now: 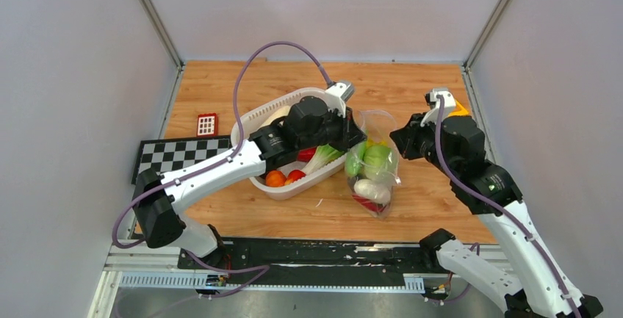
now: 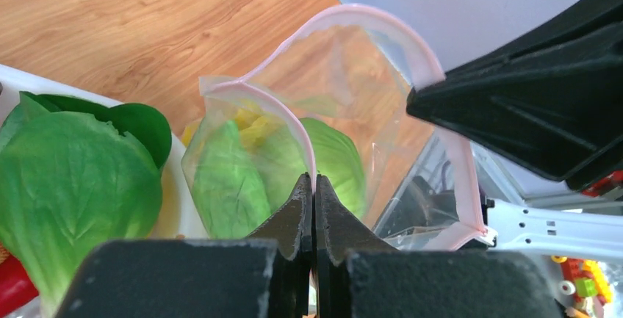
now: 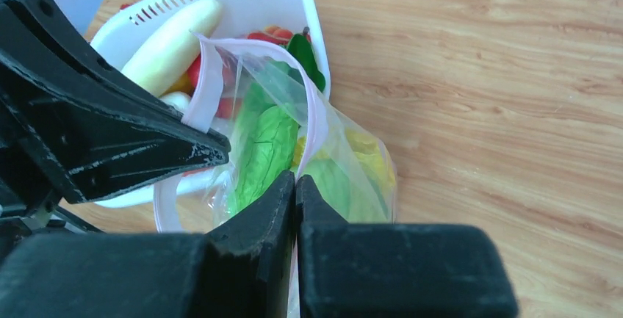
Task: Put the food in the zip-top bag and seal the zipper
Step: Adjust the zipper food storage bag at the center of the board.
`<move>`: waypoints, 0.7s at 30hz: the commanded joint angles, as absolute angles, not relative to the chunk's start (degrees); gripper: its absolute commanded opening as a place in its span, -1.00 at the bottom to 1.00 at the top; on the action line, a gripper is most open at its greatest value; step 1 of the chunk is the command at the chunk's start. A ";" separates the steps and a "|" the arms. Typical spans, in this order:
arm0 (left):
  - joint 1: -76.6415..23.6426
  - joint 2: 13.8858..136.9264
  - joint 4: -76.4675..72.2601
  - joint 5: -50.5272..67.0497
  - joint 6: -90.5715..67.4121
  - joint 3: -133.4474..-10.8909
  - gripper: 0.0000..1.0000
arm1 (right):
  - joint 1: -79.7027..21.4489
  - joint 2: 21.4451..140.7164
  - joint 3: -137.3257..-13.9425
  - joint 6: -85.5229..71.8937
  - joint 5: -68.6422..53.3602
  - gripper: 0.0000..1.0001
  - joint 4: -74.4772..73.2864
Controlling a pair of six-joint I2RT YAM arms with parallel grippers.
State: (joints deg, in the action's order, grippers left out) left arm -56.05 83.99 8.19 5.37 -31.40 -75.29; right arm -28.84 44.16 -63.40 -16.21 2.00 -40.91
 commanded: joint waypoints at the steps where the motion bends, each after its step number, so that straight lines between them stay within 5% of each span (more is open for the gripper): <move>1: -55.81 83.58 2.56 6.43 -34.99 -75.76 -1.00 | -29.00 40.97 -63.02 -15.40 -2.92 -0.89 -37.98; 4: -55.81 83.22 2.87 4.45 -34.56 -75.76 -0.99 | -29.04 39.65 -63.56 -15.80 -6.59 -0.88 -35.55; 7: -55.76 81.74 3.89 1.68 -33.17 -74.50 -0.77 | -29.01 40.08 -65.16 -15.61 -1.57 -0.90 -38.59; 10: -55.53 79.57 7.22 -2.59 -31.19 -72.66 -0.20 | -29.08 39.29 -64.64 -15.25 5.01 -0.90 -39.48; 14: -54.25 75.39 7.71 -3.96 -30.52 -68.20 0.32 | -28.96 38.40 -62.85 -16.50 5.03 -0.91 -38.46; 21: -53.79 69.08 10.71 -4.59 -26.05 -64.99 0.75 | -29.00 37.53 -61.13 -17.92 5.83 -0.91 -37.18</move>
State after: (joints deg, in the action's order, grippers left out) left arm -53.89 73.52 9.54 -2.48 -29.93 -65.60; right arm -28.82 38.20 -61.12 -16.75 3.86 -40.56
